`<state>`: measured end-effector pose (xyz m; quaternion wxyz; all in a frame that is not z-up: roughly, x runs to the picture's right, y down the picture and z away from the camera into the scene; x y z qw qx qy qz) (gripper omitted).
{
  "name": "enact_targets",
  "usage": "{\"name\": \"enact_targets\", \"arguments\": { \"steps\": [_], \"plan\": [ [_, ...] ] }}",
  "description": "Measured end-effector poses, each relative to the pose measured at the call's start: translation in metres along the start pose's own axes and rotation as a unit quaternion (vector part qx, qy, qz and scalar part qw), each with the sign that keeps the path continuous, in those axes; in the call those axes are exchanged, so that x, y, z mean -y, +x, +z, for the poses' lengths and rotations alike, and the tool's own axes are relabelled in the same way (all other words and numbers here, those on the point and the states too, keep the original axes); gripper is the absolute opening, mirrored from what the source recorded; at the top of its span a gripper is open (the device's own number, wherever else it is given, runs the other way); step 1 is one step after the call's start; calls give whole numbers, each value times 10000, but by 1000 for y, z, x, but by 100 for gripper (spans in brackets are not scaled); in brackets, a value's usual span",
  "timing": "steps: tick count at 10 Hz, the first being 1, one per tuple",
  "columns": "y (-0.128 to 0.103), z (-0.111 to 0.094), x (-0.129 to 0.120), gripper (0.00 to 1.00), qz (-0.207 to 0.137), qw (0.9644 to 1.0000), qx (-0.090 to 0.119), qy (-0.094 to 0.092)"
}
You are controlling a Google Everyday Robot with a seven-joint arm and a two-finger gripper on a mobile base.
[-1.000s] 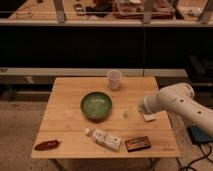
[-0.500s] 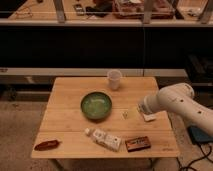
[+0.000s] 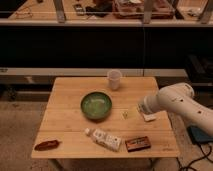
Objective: Place the ceramic cup in the ceramic bowl
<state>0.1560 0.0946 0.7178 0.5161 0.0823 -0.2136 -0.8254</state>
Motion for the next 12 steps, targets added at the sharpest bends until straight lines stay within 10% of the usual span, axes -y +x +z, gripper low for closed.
{"name": "enact_targets", "arguments": {
  "steps": [5, 12],
  "plan": [
    [5, 3, -5, 80, -15, 10000, 20, -7],
    [108, 38, -98, 80, 258, 9974, 371, -569]
  ]
}}
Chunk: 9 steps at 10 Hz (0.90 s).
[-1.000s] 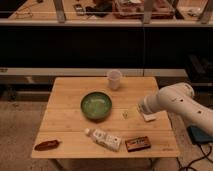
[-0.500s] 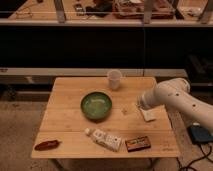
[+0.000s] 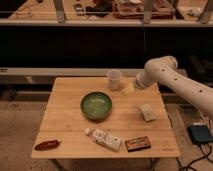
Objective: Place the ceramic cup in the ceramic bowl
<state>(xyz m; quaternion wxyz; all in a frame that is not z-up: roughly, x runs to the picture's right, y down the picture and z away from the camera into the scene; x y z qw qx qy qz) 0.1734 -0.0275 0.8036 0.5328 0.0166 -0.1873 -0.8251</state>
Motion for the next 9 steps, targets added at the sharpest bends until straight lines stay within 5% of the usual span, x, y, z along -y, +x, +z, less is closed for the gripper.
{"name": "enact_targets", "arguments": {
  "steps": [6, 9],
  "plan": [
    [10, 0, -13, 80, 141, 9998, 40, -118],
    [2, 9, -33, 80, 880, 9953, 290, -268]
  ]
}}
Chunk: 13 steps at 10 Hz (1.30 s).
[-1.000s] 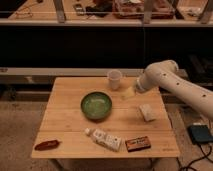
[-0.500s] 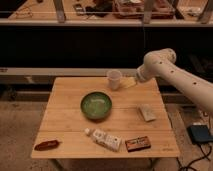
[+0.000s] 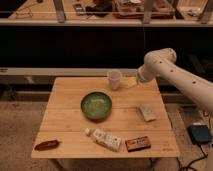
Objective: Place the ceramic cup in the ceramic bowl
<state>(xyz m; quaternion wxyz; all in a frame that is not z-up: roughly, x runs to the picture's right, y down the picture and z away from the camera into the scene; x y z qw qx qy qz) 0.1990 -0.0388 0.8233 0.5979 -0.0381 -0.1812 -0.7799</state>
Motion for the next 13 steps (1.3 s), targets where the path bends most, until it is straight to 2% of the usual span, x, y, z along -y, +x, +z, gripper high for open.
{"name": "enact_targets", "arguments": {
  "steps": [2, 3, 5, 6, 7, 10, 13],
  "plan": [
    [13, 13, -14, 80, 636, 9980, -49, 35],
    [25, 21, -23, 80, 984, 9949, -208, 104],
    [44, 31, -33, 80, 1281, 9902, -496, 251],
    [54, 36, -35, 80, 1366, 9881, -627, 329],
    [65, 46, -32, 80, 1327, 9876, -710, 454],
    [85, 66, -20, 80, 1185, 9881, -718, 668],
    [96, 82, -21, 80, 1163, 9880, -688, 750]
  ]
}}
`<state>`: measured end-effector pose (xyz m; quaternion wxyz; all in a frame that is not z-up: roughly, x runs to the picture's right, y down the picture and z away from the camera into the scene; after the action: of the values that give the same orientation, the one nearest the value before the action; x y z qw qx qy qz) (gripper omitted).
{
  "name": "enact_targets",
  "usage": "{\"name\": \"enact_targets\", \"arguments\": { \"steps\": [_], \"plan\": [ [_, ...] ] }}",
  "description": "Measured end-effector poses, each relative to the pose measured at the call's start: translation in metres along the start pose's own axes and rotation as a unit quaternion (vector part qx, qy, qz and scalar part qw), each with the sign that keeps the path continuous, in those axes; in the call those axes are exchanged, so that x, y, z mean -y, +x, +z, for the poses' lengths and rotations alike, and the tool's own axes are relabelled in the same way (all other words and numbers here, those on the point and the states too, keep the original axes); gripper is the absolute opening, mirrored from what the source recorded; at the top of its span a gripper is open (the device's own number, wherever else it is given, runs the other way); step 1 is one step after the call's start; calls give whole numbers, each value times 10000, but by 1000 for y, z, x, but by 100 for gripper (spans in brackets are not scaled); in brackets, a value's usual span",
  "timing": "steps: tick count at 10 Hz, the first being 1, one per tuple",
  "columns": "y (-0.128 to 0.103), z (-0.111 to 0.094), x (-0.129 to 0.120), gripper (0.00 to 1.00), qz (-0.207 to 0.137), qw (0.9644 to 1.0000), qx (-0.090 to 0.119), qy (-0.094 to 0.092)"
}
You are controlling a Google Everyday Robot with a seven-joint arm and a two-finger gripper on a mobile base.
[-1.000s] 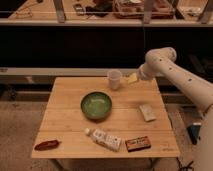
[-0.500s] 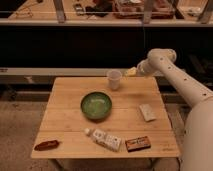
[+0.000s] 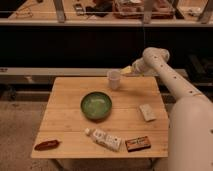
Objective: Place the ceramic cup in the ceramic bowl
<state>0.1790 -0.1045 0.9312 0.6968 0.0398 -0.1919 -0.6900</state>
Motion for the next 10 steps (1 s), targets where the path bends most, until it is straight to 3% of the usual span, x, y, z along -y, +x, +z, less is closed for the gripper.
{"name": "enact_targets", "arguments": {
  "steps": [9, 10],
  "plan": [
    [21, 40, 26, 79, -100, 9993, 157, 321],
    [18, 49, 28, 72, -81, 9991, 219, 363]
  ]
}}
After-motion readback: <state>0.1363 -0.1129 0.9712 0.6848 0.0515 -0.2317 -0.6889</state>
